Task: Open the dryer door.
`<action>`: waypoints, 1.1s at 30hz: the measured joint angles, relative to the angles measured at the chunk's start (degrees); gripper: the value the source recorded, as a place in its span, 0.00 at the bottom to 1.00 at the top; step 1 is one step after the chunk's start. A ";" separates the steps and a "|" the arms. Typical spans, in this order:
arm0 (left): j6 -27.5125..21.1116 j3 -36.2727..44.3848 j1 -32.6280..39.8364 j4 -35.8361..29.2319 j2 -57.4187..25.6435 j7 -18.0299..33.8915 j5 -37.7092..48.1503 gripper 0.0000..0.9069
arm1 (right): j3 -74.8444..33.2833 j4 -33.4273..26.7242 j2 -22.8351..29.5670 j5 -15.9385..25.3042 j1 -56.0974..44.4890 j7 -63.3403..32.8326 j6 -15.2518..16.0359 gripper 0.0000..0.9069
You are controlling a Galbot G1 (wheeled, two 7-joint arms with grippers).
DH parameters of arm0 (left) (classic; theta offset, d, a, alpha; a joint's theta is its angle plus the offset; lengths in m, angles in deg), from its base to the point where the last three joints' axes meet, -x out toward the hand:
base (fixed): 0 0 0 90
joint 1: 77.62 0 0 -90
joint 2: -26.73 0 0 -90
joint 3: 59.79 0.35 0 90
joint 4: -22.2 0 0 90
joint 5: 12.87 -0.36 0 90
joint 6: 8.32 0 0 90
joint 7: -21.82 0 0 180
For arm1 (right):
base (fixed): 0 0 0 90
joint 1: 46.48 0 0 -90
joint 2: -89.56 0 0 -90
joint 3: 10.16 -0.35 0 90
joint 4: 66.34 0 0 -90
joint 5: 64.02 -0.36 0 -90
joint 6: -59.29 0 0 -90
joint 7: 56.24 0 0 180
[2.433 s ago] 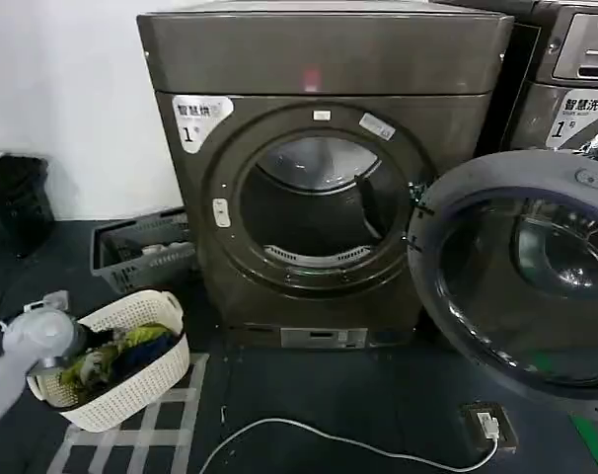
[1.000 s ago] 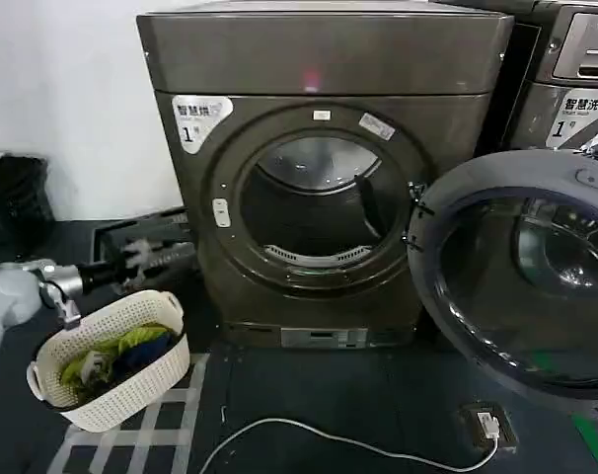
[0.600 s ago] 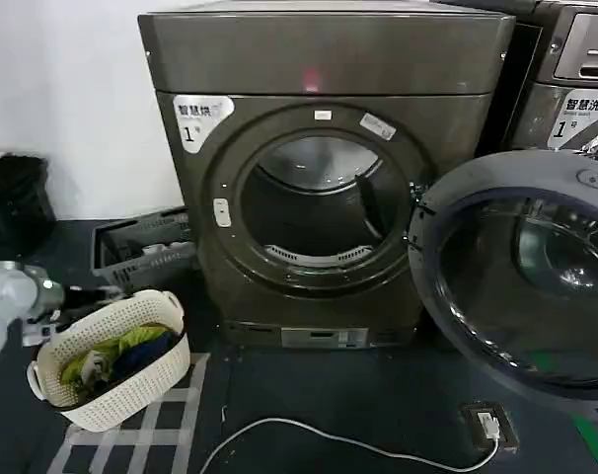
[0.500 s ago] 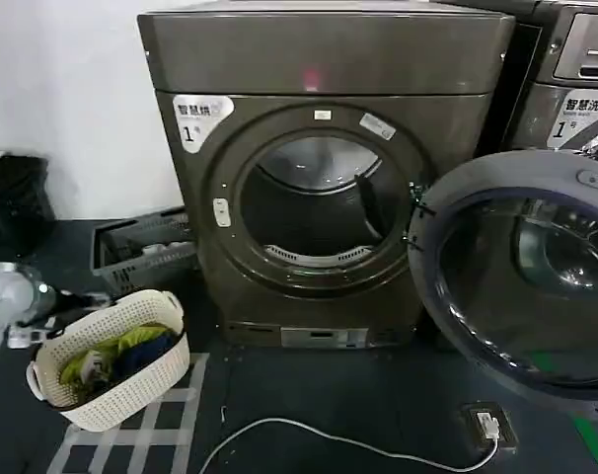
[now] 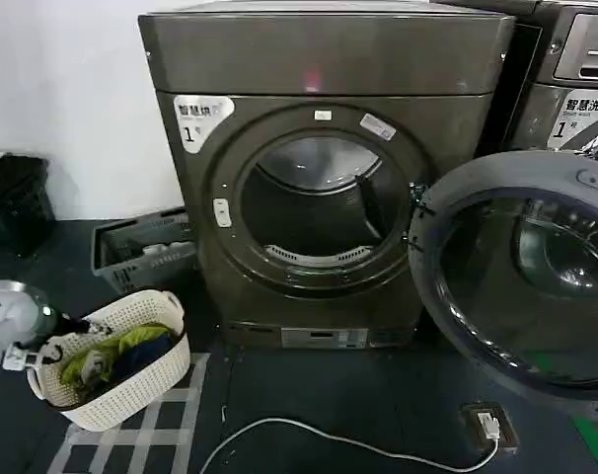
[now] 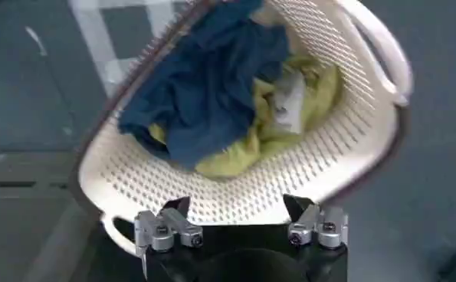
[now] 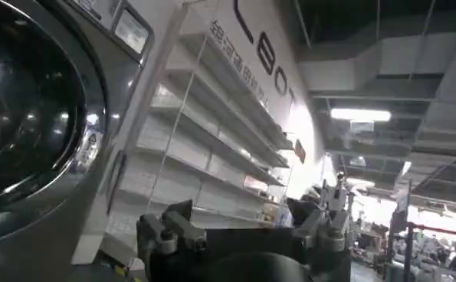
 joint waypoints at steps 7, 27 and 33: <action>-0.04 2.80 1.47 -0.22 0.60 -0.05 4.28 1.00 | 0.07 0.69 0.36 0.07 0.06 -0.23 0.21 1.00; -0.05 5.89 3.14 -0.10 2.18 -0.12 8.09 1.00 | -0.33 -0.24 0.51 0.07 0.03 -0.10 -0.16 1.00; -0.05 5.91 3.35 1.16 3.24 -0.34 8.03 1.00 | -0.35 -0.31 0.52 0.09 0.09 -0.18 -0.37 1.00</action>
